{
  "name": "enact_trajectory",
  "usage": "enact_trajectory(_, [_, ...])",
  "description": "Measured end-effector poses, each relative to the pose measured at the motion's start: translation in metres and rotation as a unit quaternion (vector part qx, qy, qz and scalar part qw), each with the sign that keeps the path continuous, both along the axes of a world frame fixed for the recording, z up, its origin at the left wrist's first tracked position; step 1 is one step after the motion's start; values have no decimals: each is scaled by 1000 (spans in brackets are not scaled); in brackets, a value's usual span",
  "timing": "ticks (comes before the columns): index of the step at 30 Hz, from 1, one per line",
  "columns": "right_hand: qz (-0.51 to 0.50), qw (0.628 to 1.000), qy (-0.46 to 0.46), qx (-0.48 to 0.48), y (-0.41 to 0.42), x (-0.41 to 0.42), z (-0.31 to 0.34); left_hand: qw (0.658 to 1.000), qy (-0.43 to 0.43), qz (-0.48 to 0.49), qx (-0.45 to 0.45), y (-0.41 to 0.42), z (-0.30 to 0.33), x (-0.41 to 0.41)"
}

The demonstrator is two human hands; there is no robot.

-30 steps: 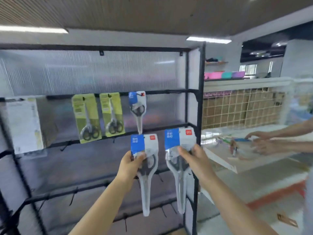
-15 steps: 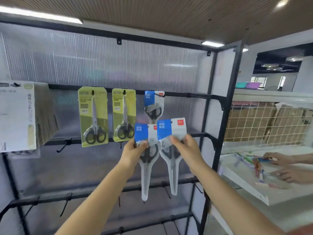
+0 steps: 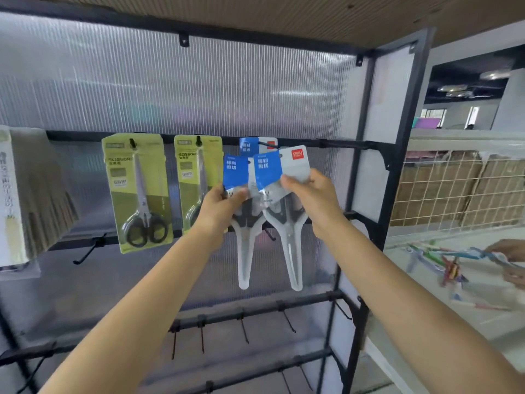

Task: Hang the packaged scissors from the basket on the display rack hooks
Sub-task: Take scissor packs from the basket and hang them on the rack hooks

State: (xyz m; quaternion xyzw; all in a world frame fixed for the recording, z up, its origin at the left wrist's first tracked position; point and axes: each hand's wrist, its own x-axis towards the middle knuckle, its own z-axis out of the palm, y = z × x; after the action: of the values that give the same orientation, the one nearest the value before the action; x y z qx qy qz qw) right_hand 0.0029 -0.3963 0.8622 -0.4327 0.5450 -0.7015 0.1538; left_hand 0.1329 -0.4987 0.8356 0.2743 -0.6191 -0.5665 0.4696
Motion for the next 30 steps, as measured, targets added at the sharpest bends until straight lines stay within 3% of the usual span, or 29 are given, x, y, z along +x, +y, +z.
enact_trajectory(18, [-36, 994, -47, -94, -25, -1, 11, 999, 22, -28, -13, -18, -3, -1])
enact_trajectory(30, [-54, 995, -68, -51, -40, -7, 17, 1000, 14, -9, 7, -31, -3, -8])
